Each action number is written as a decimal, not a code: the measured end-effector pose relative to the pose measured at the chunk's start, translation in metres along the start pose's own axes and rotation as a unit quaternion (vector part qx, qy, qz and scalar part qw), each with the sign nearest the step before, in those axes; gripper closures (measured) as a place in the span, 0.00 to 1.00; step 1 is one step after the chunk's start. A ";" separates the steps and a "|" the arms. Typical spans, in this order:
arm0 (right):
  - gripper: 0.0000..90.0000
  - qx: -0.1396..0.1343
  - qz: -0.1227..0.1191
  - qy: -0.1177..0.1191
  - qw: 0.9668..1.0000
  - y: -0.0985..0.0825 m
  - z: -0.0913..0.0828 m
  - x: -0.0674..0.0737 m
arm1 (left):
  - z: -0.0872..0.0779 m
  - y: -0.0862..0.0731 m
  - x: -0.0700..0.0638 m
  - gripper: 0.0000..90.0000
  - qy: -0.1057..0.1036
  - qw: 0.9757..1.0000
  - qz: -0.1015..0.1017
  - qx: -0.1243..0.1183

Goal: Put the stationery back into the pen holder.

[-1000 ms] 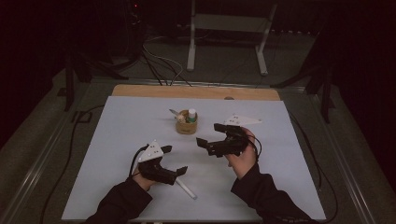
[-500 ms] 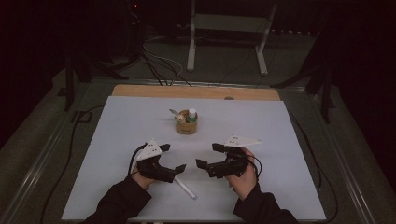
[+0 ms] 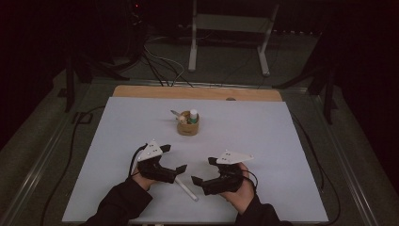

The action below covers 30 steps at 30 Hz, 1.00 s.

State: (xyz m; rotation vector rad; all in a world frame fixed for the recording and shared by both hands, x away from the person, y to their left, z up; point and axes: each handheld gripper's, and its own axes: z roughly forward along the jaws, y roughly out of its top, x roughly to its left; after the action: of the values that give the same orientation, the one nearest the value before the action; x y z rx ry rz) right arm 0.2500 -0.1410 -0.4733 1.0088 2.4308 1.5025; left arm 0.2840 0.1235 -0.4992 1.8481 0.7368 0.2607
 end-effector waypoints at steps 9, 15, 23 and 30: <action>0.15 0.029 -0.010 0.003 1.000 -0.013 0.015 0.010 | -0.001 0.000 0.001 0.01 0.003 1.000 -0.002 -0.001; 0.24 0.060 -0.014 0.009 0.998 -0.023 0.030 0.016 | 0.001 -0.001 0.000 0.01 0.003 1.000 0.000 0.002; 0.43 0.097 -0.032 -0.028 0.994 -0.035 0.044 0.029 | 0.000 -0.001 0.001 0.01 0.004 1.000 -0.003 0.001; 0.58 0.128 -0.042 -0.060 0.989 -0.039 0.054 0.038 | 0.001 -0.001 0.000 0.01 0.004 1.000 0.000 0.002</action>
State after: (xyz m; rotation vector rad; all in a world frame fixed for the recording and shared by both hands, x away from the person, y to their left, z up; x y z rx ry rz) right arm 0.2247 -0.0895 -0.5242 0.9926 2.5877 1.0906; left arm 0.2841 0.1233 -0.5003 1.8527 0.7440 0.2670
